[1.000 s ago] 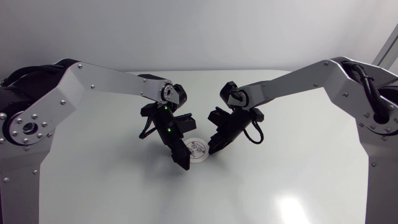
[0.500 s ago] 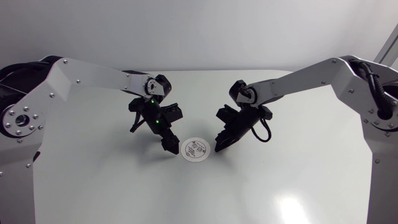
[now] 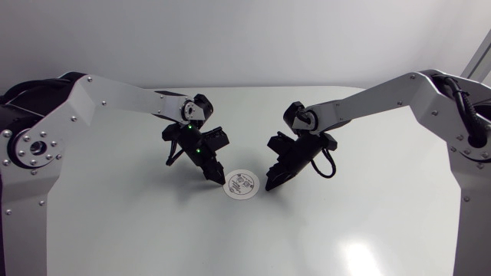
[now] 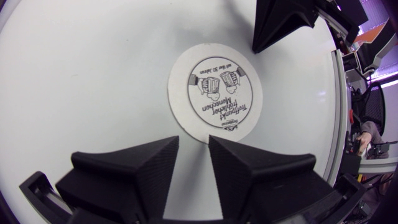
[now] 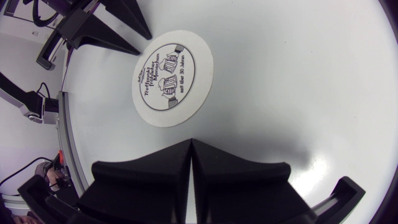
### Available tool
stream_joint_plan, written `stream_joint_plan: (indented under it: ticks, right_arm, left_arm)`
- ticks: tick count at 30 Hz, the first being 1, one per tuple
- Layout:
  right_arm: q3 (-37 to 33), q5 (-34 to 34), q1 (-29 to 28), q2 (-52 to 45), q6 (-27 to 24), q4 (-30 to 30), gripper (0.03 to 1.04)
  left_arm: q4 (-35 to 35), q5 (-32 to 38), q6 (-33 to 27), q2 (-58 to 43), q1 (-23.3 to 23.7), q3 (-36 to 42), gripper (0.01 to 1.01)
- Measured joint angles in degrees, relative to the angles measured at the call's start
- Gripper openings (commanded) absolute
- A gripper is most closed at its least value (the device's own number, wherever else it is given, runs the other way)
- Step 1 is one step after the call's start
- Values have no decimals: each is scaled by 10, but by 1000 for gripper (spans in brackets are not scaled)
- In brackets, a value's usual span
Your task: Turn the coaster over.
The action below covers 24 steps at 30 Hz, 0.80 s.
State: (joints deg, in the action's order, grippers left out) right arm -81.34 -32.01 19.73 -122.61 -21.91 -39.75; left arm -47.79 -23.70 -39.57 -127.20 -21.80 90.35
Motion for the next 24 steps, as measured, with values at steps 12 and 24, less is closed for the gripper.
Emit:
stream_joint_plan:
  ticks: [12, 24]
  right_arm:
    - [11, -4, -9, 13, 1, -1, 261]
    - [7, -39, -42, 12, 32, -1, 807]
  left_arm:
    - [-15, -36, 4, -20, -25, 15, 21]
    - [-16, -46, 6, -29, -30, 26, 21]
